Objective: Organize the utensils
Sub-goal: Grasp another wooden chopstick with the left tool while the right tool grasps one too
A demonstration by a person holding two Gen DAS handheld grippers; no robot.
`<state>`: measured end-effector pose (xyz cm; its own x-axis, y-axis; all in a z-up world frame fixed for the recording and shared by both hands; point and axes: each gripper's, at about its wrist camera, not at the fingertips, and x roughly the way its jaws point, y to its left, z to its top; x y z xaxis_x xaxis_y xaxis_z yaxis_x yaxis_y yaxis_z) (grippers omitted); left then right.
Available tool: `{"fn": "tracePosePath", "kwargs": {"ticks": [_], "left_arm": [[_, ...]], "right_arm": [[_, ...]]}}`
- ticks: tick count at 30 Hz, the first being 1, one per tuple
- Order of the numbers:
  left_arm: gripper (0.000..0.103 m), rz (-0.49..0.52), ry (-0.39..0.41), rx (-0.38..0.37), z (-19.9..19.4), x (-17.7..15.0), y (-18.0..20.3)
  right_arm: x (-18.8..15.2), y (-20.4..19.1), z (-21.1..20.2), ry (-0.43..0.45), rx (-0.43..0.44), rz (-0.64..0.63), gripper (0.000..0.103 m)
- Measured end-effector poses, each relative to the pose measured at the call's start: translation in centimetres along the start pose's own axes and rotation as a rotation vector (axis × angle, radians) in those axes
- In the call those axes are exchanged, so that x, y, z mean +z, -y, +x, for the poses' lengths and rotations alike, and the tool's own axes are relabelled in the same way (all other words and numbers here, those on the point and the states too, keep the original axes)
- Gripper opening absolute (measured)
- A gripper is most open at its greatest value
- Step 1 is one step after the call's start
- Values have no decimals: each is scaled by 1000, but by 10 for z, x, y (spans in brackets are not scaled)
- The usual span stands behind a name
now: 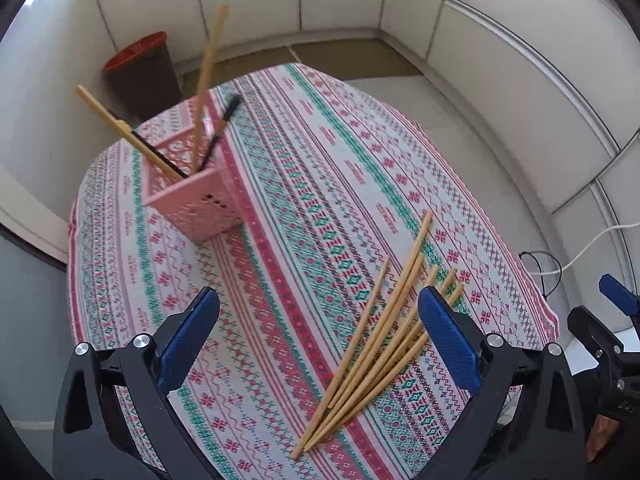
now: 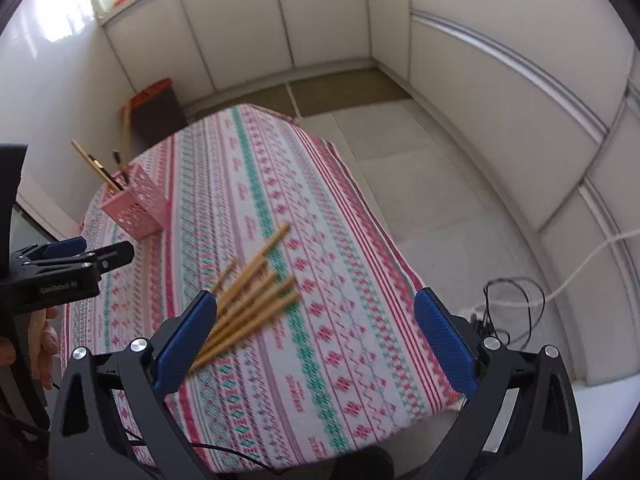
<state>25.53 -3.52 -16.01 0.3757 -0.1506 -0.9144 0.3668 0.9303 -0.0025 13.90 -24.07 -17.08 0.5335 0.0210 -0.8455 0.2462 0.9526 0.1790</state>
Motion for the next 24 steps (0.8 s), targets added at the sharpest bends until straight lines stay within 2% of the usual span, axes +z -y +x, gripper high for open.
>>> {"fn": "tracePosePath", "kwargs": {"ticks": [4, 5, 7, 9, 11, 16, 21, 23, 24], "left_arm": [[95, 55, -80, -10, 41, 0, 23], [94, 47, -105, -16, 51, 0, 24], [87, 18, -161, -36, 68, 0, 27], [72, -19, -225, -68, 88, 2, 24], [63, -45, -263, -82, 101, 5, 20], [54, -37, -271, -74, 115, 10, 22], [31, 36, -270, -40, 126, 14, 39], [30, 71, -266, -14, 130, 14, 47], [26, 82, -264, -9, 131, 15, 50]], "right_arm": [[-21, 47, 34, -136, 57, 122, 96], [-23, 56, 38, -168, 115, 187, 96], [-27, 62, 37, -159, 186, 218, 96], [-29, 63, 35, -150, 208, 226, 96], [-31, 65, 38, -156, 226, 247, 96], [-31, 74, 46, -185, 252, 307, 96], [-29, 80, 52, -199, 259, 342, 96], [-29, 78, 53, -201, 254, 338, 96], [-29, 77, 53, -199, 250, 334, 96]]}}
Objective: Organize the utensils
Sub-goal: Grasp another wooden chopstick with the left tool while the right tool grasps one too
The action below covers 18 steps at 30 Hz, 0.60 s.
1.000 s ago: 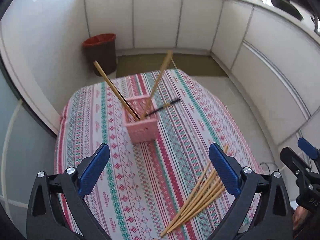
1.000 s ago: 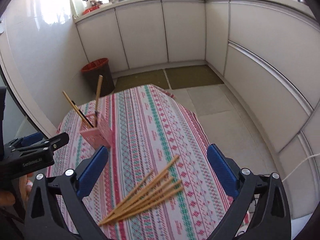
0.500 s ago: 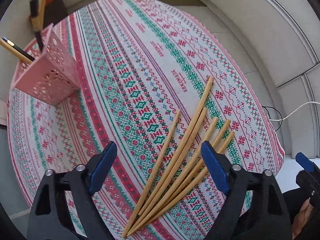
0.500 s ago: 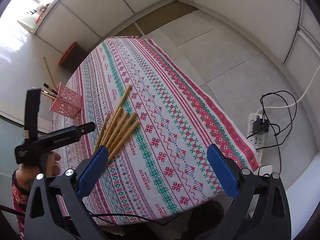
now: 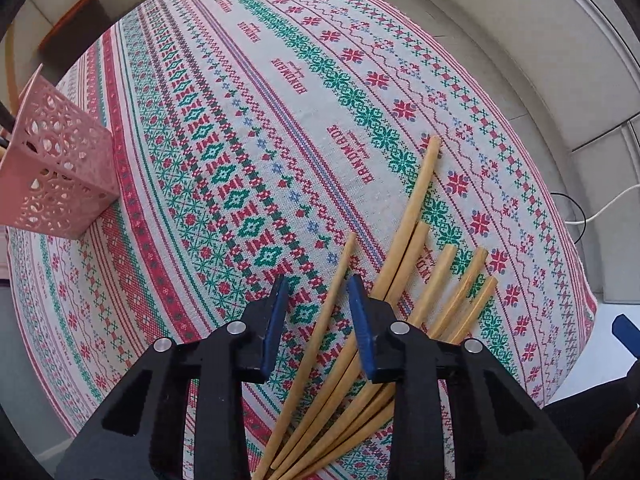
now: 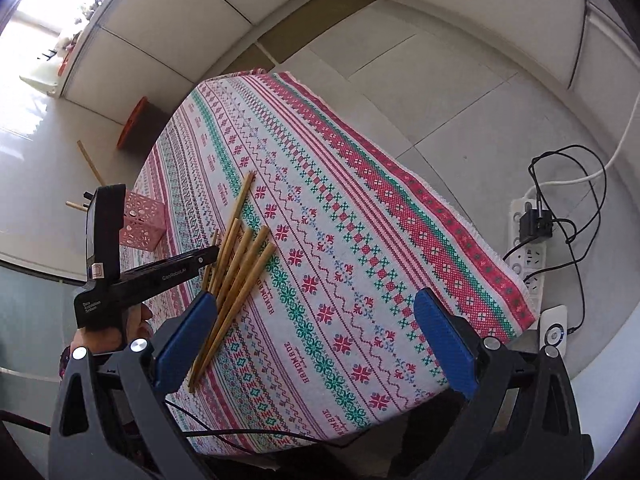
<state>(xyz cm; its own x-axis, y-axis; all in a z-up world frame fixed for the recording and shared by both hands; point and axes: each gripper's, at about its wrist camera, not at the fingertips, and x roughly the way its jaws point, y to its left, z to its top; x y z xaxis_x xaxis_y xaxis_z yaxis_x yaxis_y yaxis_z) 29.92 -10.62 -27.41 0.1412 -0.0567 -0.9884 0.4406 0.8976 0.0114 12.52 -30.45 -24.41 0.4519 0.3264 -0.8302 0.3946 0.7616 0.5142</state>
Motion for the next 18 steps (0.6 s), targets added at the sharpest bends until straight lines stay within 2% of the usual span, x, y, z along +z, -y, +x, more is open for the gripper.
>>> {"fn": "tracePosePath", "kwargs": {"ticks": [2, 6, 11, 15, 18], "left_arm": [[17, 10, -1, 6, 2, 2, 2], [8, 21, 12, 17, 3, 1, 0], [6, 27, 64, 46, -9, -17, -19], [5, -10, 148, 34, -46, -34, -40], [5, -39, 223, 31, -76, -49, -55]], "right_arm": [[1, -1, 1, 6, -14, -8, 96], [2, -7, 7, 9, -48, -16, 96], [14, -24, 28, -13, -125, -39, 96], [41, -62, 52, -6, -134, -62, 96], [60, -90, 79, -37, -177, -50, 94]]}}
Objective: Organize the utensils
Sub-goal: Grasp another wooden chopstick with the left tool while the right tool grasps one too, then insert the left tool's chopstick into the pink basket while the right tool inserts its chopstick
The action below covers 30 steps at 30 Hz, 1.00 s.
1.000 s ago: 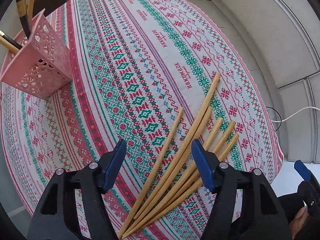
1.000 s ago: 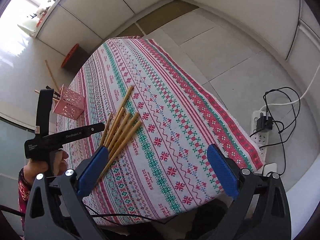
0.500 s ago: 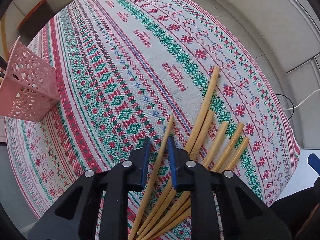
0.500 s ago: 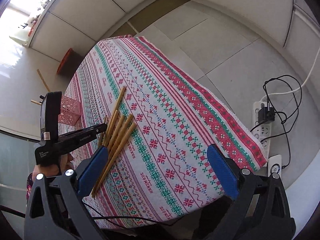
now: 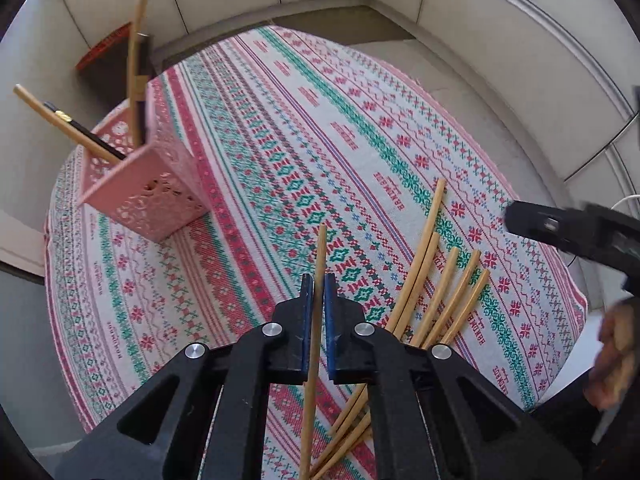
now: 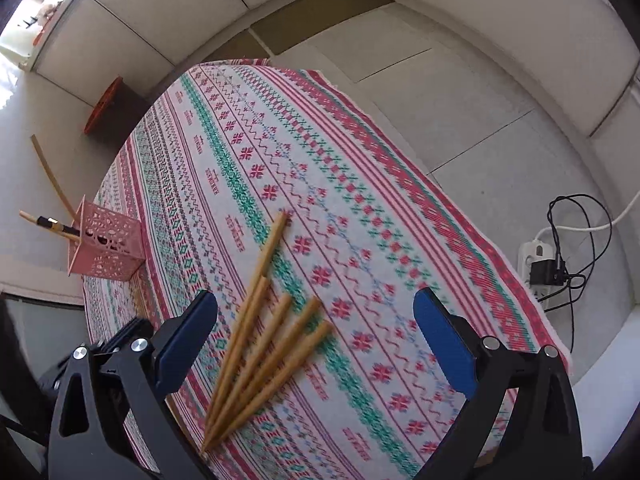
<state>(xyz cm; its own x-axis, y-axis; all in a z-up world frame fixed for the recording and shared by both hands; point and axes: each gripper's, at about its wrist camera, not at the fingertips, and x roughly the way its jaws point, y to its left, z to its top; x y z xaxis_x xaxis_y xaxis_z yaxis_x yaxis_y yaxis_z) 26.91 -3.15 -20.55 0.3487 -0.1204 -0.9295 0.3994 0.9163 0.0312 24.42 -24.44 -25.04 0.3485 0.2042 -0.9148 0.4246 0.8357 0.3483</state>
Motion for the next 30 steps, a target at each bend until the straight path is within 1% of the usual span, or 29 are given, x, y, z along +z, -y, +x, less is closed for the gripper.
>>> {"fn": "tracePosePath", "kwargs": {"ticks": [1, 3, 5, 6, 7, 8, 9, 10, 11, 12, 15, 18, 19, 23, 26, 30], "left_arm": [[5, -8, 19, 4, -9, -2, -5], [4, -27, 67, 9, -30, -7, -16], [4, -42, 107, 12, -45, -4, -19], [4, -50, 127, 13, -54, -6, -25], [4, -58, 144, 13, -62, -7, -29], [4, -65, 165, 12, -70, -9, -34], [4, -71, 184, 13, -75, -11, -36], [4, -77, 202, 9, -83, -12, -41], [4, -83, 219, 3, -90, -13, -45], [4, -89, 236, 0, -97, -14, -49], [4, -107, 276, -6, -113, -17, -56], [4, -127, 305, -12, -126, -22, -65], [4, -133, 314, -15, -130, -22, -67], [4, -160, 351, -29, -146, -24, -75], [4, -175, 378, -35, -158, -24, -80], [4, -206, 410, -35, -173, -23, -88]], "right_arm": [[6, -11, 9, -19, -20, 0, 92], [15, -31, 28, -48, -82, -14, 77], [20, -44, 46, -66, -133, -16, 72], [21, -48, 54, -75, -154, -9, 66], [22, -51, 63, -93, -176, 4, 63], [23, -53, 73, -116, -190, 23, 57], [23, -55, 76, -106, -215, 35, 57], [24, -61, 75, -67, -232, 26, 39], [25, -66, 78, -65, -263, 8, 24], [25, -69, 77, -47, -276, 4, 12], [26, -72, 77, -23, -258, 31, 10], [22, -76, 62, 41, -212, 24, 8], [19, -78, 53, 56, -177, 18, 8], [5, -87, 4, 123, -79, -44, 8], [-10, -97, -41, 178, -10, -108, 8], [-23, -107, -95, 254, 61, -166, 8]]}}
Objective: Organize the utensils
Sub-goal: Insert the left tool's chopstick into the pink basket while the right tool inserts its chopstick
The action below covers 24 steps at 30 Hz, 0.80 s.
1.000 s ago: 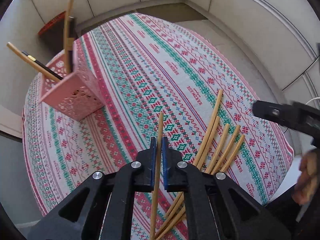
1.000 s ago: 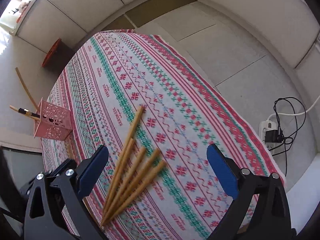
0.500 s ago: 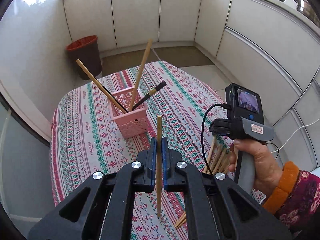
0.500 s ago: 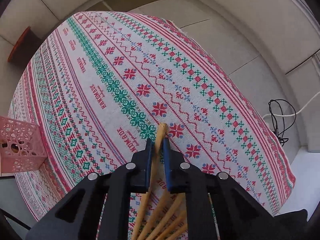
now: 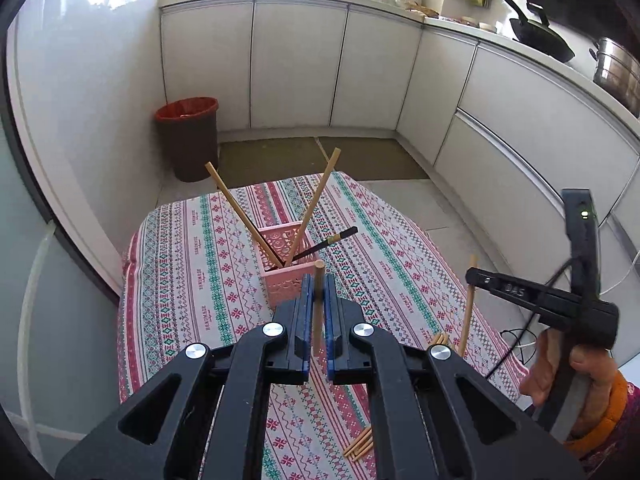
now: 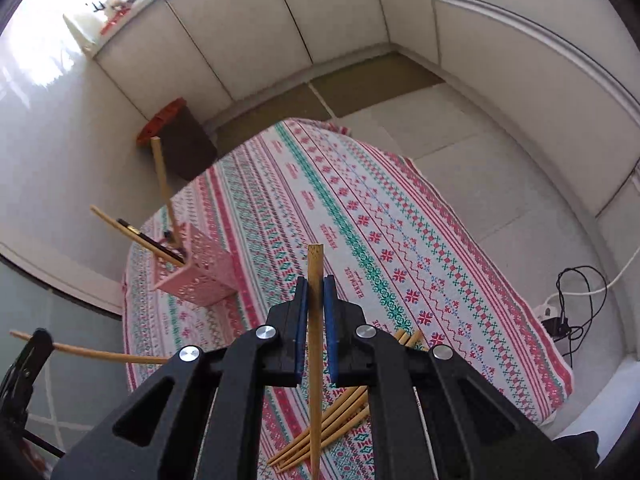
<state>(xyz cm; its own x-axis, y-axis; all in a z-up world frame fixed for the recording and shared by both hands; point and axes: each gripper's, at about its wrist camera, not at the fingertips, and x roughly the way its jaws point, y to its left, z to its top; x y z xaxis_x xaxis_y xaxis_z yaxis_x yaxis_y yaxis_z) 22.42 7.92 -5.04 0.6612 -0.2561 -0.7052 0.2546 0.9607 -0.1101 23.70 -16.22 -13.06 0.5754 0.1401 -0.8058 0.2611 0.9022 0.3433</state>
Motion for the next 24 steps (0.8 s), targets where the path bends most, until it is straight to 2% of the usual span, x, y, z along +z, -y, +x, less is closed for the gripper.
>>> {"fn": "tracePosePath", "kwargs": {"ticks": [8, 14, 19, 24], "left_arm": [[4, -71, 105, 9, -30, 31, -13], [4, -101, 180, 50, -37, 63, -21], [4, -100, 214, 93, -24, 87, -26], [6, -116, 202, 99, 7, 94, -41]], "right_arm": [[37, -32, -83, 127, 192, -20, 8], [76, -73, -121, 298, 314, -18, 8], [97, -111, -122, 453, 313, -41, 8], [108, -142, -98, 538, 286, -70, 8]]}}
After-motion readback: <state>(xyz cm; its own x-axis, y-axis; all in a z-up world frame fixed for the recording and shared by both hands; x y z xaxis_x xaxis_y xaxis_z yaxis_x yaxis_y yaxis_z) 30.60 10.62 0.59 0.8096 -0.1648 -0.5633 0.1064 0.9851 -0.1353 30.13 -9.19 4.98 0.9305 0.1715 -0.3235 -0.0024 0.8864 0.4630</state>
